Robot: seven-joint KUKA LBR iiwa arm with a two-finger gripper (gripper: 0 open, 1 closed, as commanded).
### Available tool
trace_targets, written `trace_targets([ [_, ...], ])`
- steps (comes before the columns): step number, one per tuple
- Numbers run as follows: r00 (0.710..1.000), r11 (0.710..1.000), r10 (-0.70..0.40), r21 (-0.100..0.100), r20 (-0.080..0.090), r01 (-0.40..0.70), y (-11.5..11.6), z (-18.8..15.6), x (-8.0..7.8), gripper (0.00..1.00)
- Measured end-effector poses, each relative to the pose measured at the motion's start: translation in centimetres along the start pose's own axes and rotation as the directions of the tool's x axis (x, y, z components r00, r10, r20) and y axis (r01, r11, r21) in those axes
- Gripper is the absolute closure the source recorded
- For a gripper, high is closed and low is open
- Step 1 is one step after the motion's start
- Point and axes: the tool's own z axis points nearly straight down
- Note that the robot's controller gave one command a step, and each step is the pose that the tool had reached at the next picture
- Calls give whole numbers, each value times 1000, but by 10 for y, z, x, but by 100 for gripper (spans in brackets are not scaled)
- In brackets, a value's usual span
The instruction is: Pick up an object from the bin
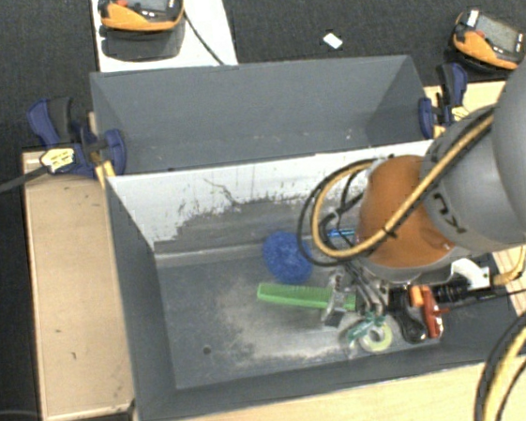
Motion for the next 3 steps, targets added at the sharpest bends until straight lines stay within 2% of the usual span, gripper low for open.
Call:
trace_targets([
  [1, 1000, 1000, -1, 3, -7, 1, -1, -40, 2, 100],
  [3, 1000, 1000, -6, 1, -3, 6, 0, -97, 0, 100],
])
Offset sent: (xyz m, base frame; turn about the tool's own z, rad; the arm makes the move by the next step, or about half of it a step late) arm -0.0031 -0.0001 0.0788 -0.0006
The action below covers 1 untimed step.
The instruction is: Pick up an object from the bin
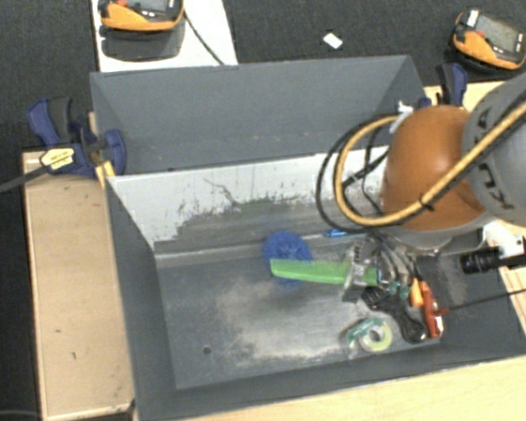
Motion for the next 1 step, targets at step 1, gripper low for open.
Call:
trace_targets([
  [1, 1000, 1000, -3, -1, 3, 3, 0, -7, -1, 100],
])
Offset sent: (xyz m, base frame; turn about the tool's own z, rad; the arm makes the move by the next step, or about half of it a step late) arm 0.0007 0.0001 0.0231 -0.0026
